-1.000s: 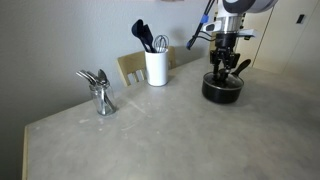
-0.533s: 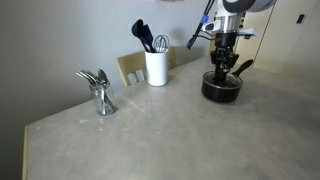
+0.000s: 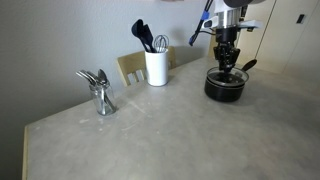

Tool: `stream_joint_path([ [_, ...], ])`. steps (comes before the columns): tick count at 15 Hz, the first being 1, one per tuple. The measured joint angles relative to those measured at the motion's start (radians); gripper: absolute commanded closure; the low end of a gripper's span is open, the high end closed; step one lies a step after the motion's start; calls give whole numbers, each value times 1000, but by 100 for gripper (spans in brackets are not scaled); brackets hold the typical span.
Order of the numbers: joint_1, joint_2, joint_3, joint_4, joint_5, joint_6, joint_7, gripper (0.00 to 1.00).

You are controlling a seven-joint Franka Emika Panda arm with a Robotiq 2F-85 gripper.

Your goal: Pick up the lid from the black pot and put it on the table.

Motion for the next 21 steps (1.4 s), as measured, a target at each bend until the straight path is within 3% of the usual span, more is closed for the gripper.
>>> stream_joint_path([
  [11,88,-12,22,190,1,-325,306,87],
  [17,134,84,52,334,2,-366,441,87],
  [21,135,168,66,414,26,-365,463,87],
])
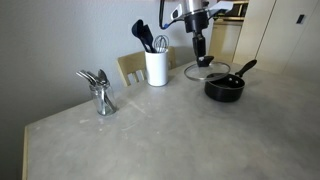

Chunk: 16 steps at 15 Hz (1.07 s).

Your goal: Pick up the lid from the black pot and put it on the table.

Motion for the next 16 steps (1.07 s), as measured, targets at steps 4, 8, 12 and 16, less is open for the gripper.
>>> stream_joint_path([
  [4,-9,51,27,60,49,-1,-49,87],
  [8,-10,75,28,87,32,-6,-144,87],
  [12,-15,83,25,98,-3,2,-216,87],
  [16,-15,92,25,107,-21,57,-268,87],
])
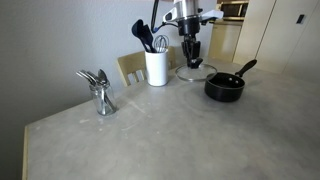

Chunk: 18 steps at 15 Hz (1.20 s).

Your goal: Pick up the lid from the black pot and put it on the table.

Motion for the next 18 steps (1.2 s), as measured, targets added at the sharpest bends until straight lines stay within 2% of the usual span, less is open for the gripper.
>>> stream_joint_path([
  [3,-1,2,0,0,-14,46,-82,87],
  [4,-1,3,0,0,-15,59,-102,62],
  [9,1,5,0,-1,-14,61,-101,62],
  [10,1,5,0,-1,-14,61,-101,87],
  [16,-7,9,-11,-10,-14,70,-95,87],
  [18,-2,2,-1,-36,-1,94,-55,87],
])
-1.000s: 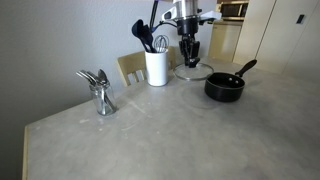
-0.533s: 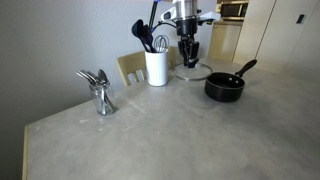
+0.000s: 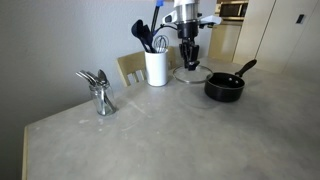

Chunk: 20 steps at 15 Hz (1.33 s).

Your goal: Pick up the lid from the black pot and put it on the table.

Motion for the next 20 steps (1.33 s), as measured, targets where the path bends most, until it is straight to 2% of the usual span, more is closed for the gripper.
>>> stream_joint_path([
  [5,64,-3,61,-42,62,70,172,87],
  [12,188,-3,69,-151,60,140,563,87],
  [16,212,-5,67,-243,57,218,751,87],
  [20,212,-12,47,-347,48,344,850,87],
])
